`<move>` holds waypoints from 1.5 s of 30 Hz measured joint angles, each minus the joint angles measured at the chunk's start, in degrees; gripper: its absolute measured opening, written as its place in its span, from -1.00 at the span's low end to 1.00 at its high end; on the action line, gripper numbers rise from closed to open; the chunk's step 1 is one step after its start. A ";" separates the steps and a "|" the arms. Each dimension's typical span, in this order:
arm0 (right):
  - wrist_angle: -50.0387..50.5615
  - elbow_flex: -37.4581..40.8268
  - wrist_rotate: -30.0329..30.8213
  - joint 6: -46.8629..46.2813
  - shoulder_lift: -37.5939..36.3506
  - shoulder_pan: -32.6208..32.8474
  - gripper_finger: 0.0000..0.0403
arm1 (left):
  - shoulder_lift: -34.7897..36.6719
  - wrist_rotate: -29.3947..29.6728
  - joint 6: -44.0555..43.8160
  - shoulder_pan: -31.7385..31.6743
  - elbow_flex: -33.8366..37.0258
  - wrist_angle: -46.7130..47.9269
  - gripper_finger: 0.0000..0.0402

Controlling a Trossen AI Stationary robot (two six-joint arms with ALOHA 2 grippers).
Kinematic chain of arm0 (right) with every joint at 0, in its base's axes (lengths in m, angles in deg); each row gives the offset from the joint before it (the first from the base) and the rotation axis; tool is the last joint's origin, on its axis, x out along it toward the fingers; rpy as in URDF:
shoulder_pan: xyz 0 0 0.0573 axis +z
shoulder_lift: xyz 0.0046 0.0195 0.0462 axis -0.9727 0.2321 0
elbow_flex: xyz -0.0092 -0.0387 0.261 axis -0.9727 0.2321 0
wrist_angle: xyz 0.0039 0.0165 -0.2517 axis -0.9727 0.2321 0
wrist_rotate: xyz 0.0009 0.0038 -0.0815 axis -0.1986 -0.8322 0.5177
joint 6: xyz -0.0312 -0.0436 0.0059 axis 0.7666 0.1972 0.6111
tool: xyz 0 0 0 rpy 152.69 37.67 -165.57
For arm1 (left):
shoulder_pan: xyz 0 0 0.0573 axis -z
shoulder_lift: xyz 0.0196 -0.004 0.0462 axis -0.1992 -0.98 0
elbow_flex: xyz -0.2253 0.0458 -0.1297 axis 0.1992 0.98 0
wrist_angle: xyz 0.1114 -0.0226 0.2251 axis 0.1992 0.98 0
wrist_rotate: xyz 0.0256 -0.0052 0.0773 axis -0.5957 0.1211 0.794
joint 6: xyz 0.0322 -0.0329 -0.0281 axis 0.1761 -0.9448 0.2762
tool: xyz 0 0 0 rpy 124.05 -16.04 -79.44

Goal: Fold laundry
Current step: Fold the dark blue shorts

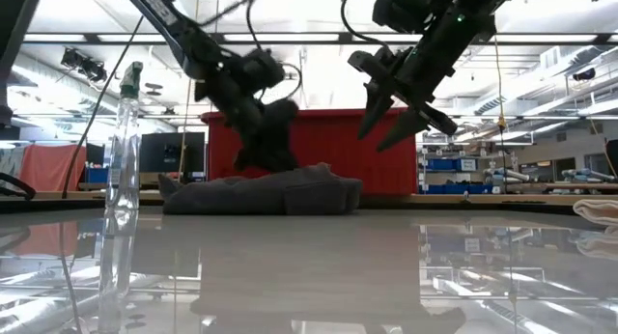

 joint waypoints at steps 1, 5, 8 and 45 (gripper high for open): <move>-0.03 0.00 0.23 -0.76 0.00 0.44 -0.16 | -0.86 0.86 -0.95 -0.02 0.00 0.26 -0.25; -0.01 0.00 1.03 -3.00 0.00 2.72 -0.37 | -3.36 0.77 -10.67 -0.51 0.00 3.48 -0.27; 0.02 0.00 2.19 -4.79 0.00 4.94 -0.52 | -3.36 -0.68 -7.30 -0.66 -0.43 3.77 -0.33; 11.76 0.00 10.83 -30.34 0.00 24.37 -0.86 | -14.57 0.65 6.67 7.23 -17.54 32.94 -0.58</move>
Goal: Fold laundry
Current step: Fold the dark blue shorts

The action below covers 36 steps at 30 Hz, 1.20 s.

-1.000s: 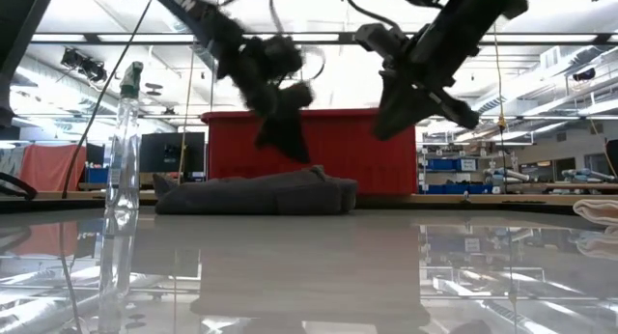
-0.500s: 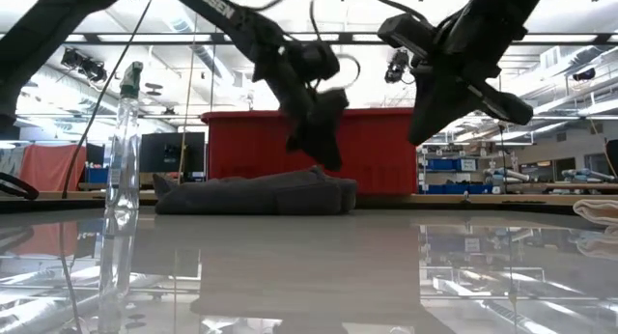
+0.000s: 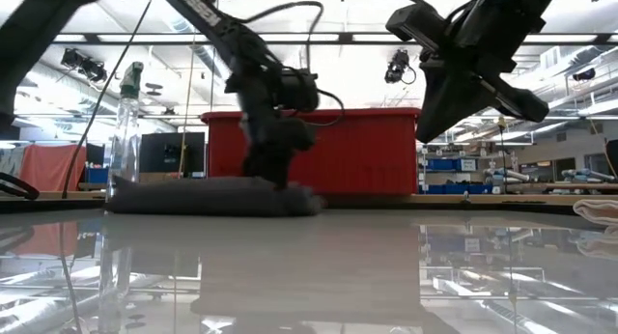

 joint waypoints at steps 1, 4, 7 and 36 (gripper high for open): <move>0.00 0.00 0.00 0.53 0.00 0.00 -0.86 | 1.32 -0.29 -1.13 0.42 2.23 -0.98 -0.61; 0.00 0.00 -0.02 1.32 0.00 0.00 -0.86 | 6.28 -0.78 -4.70 2.45 8.72 -2.66 -0.74; 0.03 0.00 -0.13 2.53 0.00 0.00 -0.86 | 11.99 -1.14 -10.08 5.99 14.34 -4.14 -0.84; -3.92 0.00 -9.57 21.99 0.00 -8.72 -0.86 | 30.54 3.42 -34.95 15.53 29.50 -6.39 -0.96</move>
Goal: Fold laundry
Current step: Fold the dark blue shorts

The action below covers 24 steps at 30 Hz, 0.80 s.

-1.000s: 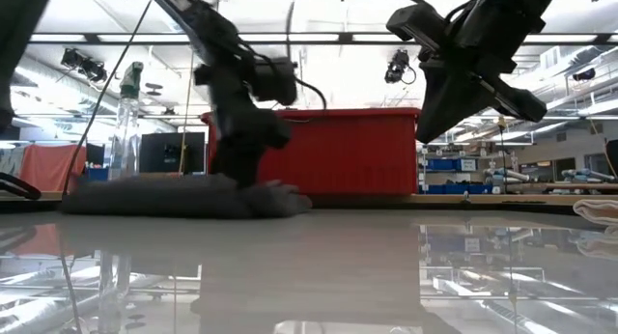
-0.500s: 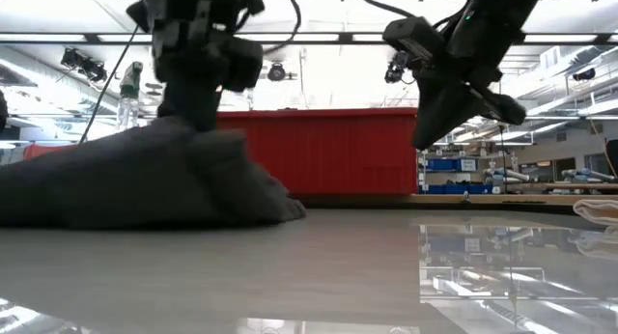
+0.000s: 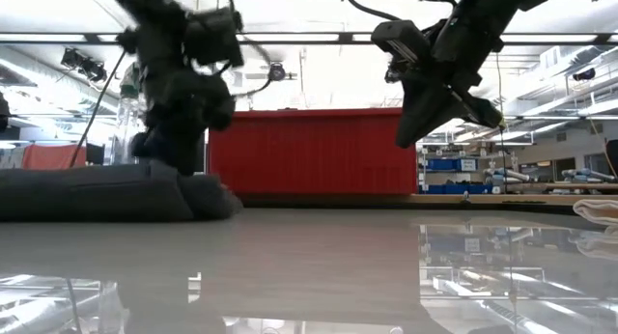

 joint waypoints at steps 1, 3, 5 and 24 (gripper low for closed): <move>0.06 0.00 -0.09 0.01 0.00 0.23 -0.86 | 0.00 -1.65 -2.17 0.24 1.16 -1.78 -0.96; 0.26 0.00 -0.36 0.33 0.00 0.77 -0.86 | 0.00 -4.25 -5.37 1.25 1.69 -5.24 -0.96; 0.38 0.00 -0.74 1.26 0.00 1.14 -0.86 | 0.00 -4.96 -6.64 2.25 0.04 -6.29 -0.96; 2.40 0.00 -5.77 11.63 0.00 -1.59 -0.86 | 0.03 -6.02 0.61 4.69 -6.39 -4.81 -0.96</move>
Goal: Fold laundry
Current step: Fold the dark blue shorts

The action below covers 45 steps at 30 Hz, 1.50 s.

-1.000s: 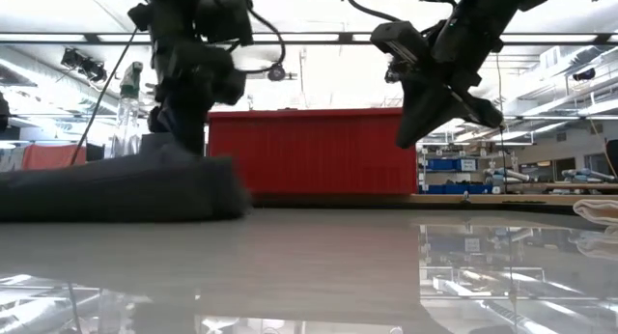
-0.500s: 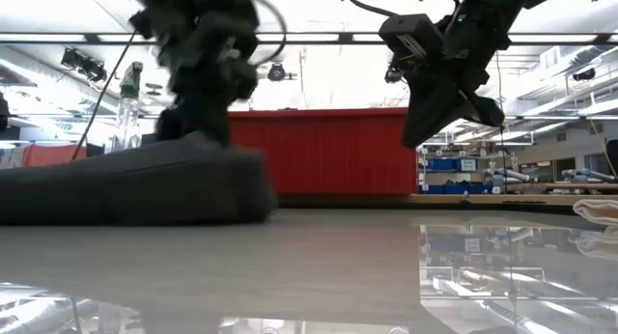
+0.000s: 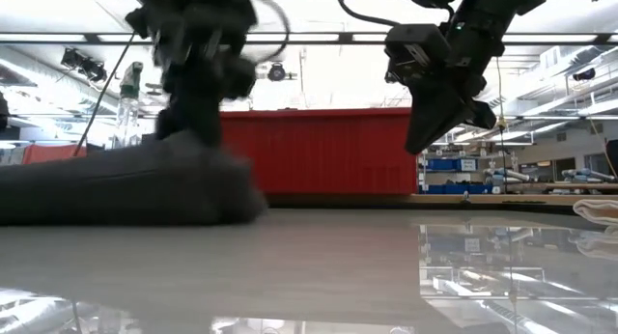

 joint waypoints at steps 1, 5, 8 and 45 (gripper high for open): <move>0.29 0.00 -0.10 0.55 0.00 0.00 -0.86 | -0.01 -0.97 0.36 0.79 -0.73 -2.45 -0.96; 1.58 0.00 -1.30 3.14 0.00 -0.55 -0.86 | 0.15 -0.79 2.50 1.17 -2.35 -4.78 -0.96; 1.63 0.00 -2.51 4.90 0.00 -1.20 -0.86 | 0.04 0.46 2.48 -0.95 -2.27 -3.64 -0.90; 3.84 0.00 -3.52 8.24 0.02 -0.62 -0.86 | 3.74 2.33 -19.97 36.90 16.49 -0.84 -0.24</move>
